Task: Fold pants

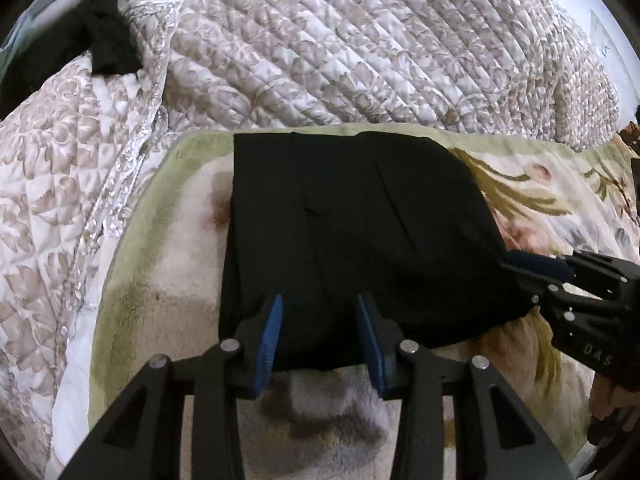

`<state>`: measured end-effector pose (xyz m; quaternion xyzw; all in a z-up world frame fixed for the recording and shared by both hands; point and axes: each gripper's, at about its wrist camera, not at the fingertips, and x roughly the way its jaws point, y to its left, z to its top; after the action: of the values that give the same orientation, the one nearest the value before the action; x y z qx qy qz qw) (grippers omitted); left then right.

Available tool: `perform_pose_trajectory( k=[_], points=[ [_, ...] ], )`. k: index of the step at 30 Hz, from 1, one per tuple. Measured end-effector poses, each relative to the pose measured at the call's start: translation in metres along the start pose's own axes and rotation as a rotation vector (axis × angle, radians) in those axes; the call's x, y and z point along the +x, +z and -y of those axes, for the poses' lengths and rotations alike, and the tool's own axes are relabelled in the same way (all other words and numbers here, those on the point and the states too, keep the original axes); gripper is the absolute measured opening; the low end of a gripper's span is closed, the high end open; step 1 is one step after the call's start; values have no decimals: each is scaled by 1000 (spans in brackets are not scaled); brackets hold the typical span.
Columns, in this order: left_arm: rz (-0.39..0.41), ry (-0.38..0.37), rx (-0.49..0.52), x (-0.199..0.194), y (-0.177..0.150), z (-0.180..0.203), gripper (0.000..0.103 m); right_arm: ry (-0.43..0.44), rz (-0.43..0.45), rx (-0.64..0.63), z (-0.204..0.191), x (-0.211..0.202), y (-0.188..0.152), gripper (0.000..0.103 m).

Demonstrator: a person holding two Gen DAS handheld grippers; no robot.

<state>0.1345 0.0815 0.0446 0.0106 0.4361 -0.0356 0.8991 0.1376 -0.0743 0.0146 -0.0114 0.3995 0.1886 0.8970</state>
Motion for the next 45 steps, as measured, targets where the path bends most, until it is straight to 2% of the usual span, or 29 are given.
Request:
perform_pose_trajectory(
  k=[12,15,16,17,20,22,24,27,29,33,36,41,43,44,45],
  points=[
    [-11,18,-78,-16,-23,4,42,-7,-39,-24,2,-20,-18,25],
    [-90,-14,-114,-5,-35,6,42,-4,-66,-19,4,-22,-28,25],
    [-125,-14,-138,1,-41,5,42,-21,-109,-16,5,-16,-34,25],
    [-126,1,-145,3,-45,6,42,-20,-125,-3,8,-14,-41,25],
    [-80,72,-95,-12,-52,19,42,-24,-105,12,10,-27,-52,25],
    [-72,70,-115,-18,-61,23,42,-24,-98,19,9,-33,-56,25],
    [-71,65,-132,-19,-73,27,48,-34,-97,30,10,-33,-62,40],
    [-47,95,-67,-19,-77,40,60,-47,-82,43,13,-31,-69,47],
    [-40,99,-62,-19,-77,40,60,-56,-77,37,11,-31,-66,47],
    [-19,94,-74,-25,-75,36,60,-41,-37,17,5,-37,-61,47],
    [21,125,-93,-34,-71,31,60,-30,5,-17,-3,-43,-57,47],
    [97,107,-137,-48,-47,19,60,-5,47,16,1,-47,-45,47],
    [137,95,-167,-53,-32,13,60,-3,67,27,2,-47,-36,41],
    [151,78,-185,-54,-25,11,60,1,77,29,1,-46,-31,30],
    [151,62,-199,-52,-19,9,60,1,86,25,0,-45,-28,26]
  ],
)
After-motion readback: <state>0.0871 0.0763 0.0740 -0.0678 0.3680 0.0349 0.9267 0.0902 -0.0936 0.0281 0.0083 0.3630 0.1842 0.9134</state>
